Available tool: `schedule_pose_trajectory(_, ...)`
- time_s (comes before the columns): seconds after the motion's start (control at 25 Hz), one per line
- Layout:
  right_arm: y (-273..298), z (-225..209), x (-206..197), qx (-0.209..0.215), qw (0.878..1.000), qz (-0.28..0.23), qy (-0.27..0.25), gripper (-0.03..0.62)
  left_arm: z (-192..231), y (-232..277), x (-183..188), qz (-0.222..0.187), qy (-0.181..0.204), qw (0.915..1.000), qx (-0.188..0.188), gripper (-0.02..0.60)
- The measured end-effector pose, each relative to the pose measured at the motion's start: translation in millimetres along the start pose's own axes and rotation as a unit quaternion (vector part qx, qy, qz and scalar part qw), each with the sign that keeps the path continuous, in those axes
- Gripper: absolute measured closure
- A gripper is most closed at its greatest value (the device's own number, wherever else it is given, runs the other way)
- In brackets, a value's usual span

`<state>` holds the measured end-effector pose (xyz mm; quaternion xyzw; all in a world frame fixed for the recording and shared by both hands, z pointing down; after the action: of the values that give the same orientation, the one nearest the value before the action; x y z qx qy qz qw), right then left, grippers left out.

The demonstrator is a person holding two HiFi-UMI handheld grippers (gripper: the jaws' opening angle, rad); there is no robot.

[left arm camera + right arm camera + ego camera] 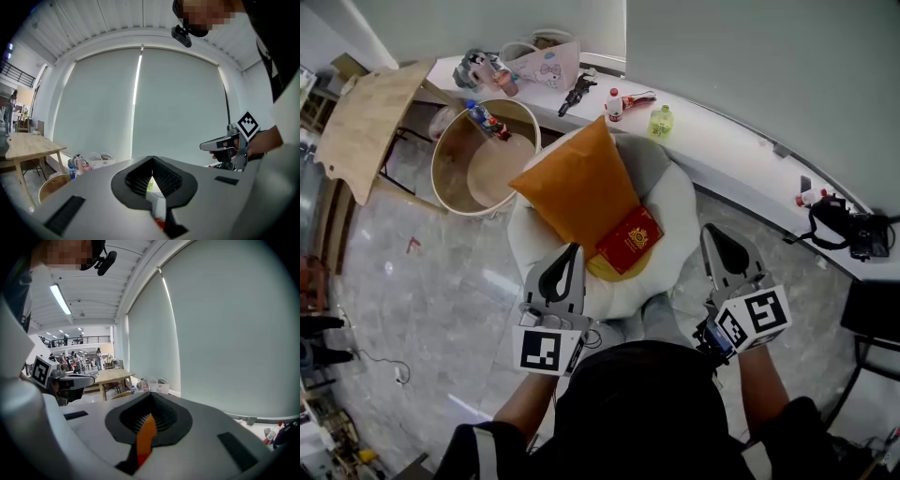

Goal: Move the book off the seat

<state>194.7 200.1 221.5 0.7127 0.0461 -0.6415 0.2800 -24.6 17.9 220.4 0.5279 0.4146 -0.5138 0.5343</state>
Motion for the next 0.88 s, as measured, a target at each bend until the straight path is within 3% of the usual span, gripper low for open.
schedule_pose_trajectory(0.44, 49, -20, -17, 0.043, 0.998, 0.037, -0.012, 0.586, 3, 33, -24, 0.052, -0.005, 0.9985, 0.016, 0.571)
schedule_pose_trajectory(0.68, 85, -26, -47, 0.074, 0.995, 0.061, -0.012, 0.586, 19, 60, -47, 0.084, -0.003, 0.9964, 0.007, 0.571)
schedule_pose_trajectory(0.88, 109, -24, -79, 0.08, 0.993, 0.082, 0.003, 0.586, 30, 80, -86, 0.121, -0.014, 0.9925, -0.01, 0.57)
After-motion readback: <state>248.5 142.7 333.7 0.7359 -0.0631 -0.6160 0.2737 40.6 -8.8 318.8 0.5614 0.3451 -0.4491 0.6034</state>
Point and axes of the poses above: the fingertips, and each gripper's own axes: y forward along the fingers, z to its left, x out of its top, the point moved 9 cm from there along -y, backward along the fingers, and after that the axes turned 14 degrees about -x, right-handed, at the moved point
